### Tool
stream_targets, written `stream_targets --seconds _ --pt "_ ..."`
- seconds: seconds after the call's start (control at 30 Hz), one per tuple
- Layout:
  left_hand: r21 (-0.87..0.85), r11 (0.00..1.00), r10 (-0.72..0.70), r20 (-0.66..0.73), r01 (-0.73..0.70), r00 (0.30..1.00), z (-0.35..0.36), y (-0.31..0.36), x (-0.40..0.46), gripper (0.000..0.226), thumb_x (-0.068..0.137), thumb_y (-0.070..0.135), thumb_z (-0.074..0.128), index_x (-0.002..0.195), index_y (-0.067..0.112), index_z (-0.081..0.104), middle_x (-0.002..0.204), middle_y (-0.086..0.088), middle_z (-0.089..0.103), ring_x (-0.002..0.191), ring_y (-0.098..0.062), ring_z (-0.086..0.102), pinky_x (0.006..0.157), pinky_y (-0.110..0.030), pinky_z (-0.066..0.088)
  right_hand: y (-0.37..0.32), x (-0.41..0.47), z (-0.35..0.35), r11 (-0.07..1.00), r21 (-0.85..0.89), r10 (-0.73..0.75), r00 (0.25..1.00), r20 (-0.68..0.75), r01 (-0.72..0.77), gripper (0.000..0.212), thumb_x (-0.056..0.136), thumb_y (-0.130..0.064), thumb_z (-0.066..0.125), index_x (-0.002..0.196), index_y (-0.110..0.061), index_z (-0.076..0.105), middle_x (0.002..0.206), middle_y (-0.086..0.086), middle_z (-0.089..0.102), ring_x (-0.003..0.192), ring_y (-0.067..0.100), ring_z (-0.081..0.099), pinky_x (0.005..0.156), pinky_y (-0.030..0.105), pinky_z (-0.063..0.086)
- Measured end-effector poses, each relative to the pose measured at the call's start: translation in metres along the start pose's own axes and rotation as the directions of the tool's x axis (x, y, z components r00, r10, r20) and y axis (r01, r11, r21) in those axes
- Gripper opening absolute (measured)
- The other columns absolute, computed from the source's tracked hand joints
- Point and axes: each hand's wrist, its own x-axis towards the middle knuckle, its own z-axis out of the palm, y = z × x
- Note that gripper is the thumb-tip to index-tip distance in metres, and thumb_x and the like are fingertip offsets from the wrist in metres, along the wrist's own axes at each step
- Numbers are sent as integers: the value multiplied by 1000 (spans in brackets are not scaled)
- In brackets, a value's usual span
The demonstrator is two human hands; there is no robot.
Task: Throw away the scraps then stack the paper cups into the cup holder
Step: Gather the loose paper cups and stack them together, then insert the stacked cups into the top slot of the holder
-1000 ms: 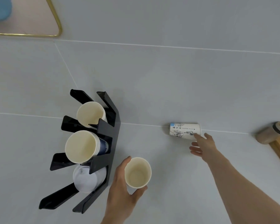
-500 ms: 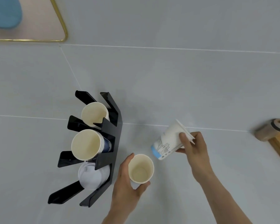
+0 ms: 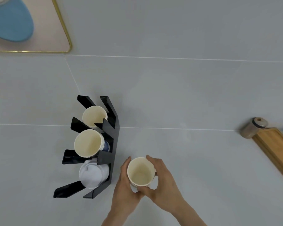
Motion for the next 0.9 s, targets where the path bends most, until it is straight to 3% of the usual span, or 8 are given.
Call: stream_targets --seconds 0.17,0.27,0.4,0.5,0.6,0.7,0.77,0.9 --pt "11 1000 2 57 -3 998 -3 -9 -6 98 61 18 86 136 52 33 134 30 51 125 1 53 97 -25 50 12 -12 11 999 19 42 998 41 -43 97 70 -49 81 152 -37 31 143 -18 43 131 3 48 98 30 55" --pt "14 1000 -2 42 1 999 -5 -15 -9 94 62 22 88 140 43 40 140 24 47 128 0 50 101 -33 52 15 -19 12 997 38 71 995 76 -74 100 72 -59 79 154 -41 24 144 -22 46 130 3 48 96 31 56" --pt "-22 999 -28 43 29 999 -7 -11 -12 92 61 31 89 139 44 42 139 24 46 123 9 50 98 -32 55 17 -23 11 992 57 107 990 94 -113 94 78 -66 72 154 -49 19 151 -26 41 135 4 46 94 34 60" --pt "-29 997 -64 36 65 997 -10 -4 -13 92 55 47 86 135 49 40 132 30 52 119 9 52 96 -31 55 17 -21 10 985 88 138 985 103 -147 92 76 -71 71 152 -51 23 151 -24 42 135 7 47 90 39 63" --pt "-26 996 -87 43 88 995 -12 0 -14 89 50 56 86 124 50 38 121 43 53 117 2 58 97 -34 55 14 -19 10 978 116 163 982 97 -174 95 75 -63 77 153 -48 25 147 -21 49 131 8 52 86 36 64" --pt "-12 994 -105 68 106 992 -15 3 -15 81 50 54 86 118 46 41 118 34 58 117 -2 59 98 -37 56 11 -21 8 966 132 214 974 71 -222 99 67 -62 82 149 -42 30 135 -17 59 123 7 59 94 38 60" --pt "11 994 -106 87 106 991 -18 7 -15 76 51 49 87 114 47 44 122 25 58 116 -3 59 96 -31 56 7 -22 4 963 133 230 972 52 -235 84 65 -58 86 135 -40 45 127 -15 65 114 5 65 96 35 59" --pt "48 997 -59 106 54 993 -23 27 -8 72 59 34 90 115 49 46 124 17 50 108 4 58 85 -21 56 -10 -20 -17 965 116 239 971 -1 -237 71 65 -54 89 126 -40 55 119 -15 70 100 -2 69 84 19 58"
